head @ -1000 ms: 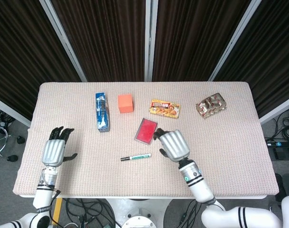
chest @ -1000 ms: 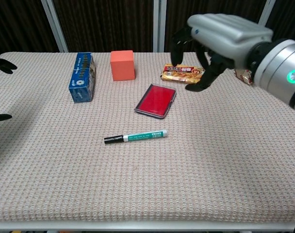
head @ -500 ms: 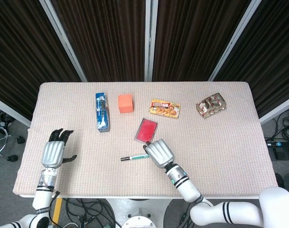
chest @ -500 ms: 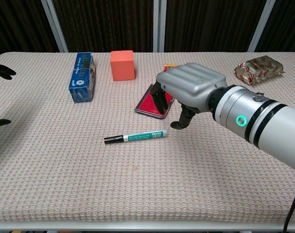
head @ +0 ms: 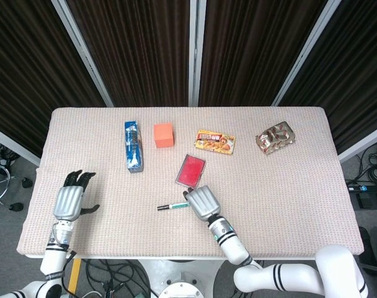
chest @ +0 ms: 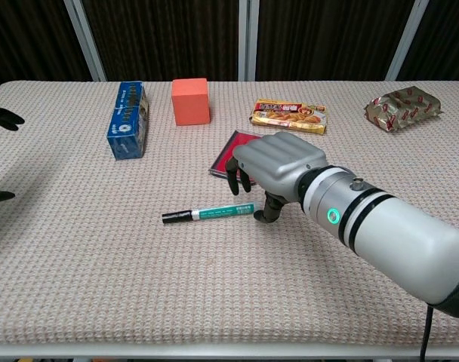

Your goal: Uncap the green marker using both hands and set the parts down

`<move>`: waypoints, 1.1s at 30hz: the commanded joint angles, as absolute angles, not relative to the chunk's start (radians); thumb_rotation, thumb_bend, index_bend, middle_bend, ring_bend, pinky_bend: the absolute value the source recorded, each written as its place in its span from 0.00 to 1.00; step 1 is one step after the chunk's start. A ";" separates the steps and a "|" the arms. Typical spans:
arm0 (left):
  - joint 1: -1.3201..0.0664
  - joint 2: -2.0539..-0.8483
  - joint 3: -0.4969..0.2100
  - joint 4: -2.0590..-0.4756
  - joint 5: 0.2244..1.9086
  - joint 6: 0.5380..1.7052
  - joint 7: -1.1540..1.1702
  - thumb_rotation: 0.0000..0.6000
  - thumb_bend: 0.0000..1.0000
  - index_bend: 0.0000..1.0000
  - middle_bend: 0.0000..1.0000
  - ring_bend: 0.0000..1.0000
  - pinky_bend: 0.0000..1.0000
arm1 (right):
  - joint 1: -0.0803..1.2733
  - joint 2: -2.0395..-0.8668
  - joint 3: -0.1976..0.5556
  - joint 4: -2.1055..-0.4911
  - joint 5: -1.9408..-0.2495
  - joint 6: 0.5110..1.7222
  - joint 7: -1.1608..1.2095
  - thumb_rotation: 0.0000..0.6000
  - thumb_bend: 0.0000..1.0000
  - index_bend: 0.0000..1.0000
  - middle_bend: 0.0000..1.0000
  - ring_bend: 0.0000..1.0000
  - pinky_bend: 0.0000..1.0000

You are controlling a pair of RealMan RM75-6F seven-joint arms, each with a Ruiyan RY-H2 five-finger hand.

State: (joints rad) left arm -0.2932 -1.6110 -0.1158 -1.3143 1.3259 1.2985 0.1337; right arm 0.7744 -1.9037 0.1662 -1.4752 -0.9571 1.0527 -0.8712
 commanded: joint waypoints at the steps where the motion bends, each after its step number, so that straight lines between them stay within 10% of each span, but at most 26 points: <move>1: -0.293 -1.611 -0.115 -1.311 1.327 1.297 0.129 1.00 0.03 0.18 0.19 0.08 0.10 | 0.783 -1.924 0.167 -1.453 -0.960 1.061 -0.867 1.00 0.19 0.42 0.42 0.65 0.83; 33: -0.299 -1.609 -0.106 -1.280 1.333 1.265 0.075 1.00 0.03 0.20 0.19 0.08 0.10 | 0.822 -2.042 0.180 -1.331 -0.891 1.077 -0.953 1.00 0.24 0.46 0.46 0.65 0.83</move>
State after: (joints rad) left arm -0.2987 -1.6091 -0.1058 -1.2804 1.3328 1.2647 0.0754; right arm 0.8204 -2.0395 0.1785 -1.3331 -0.8919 1.0764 -0.9516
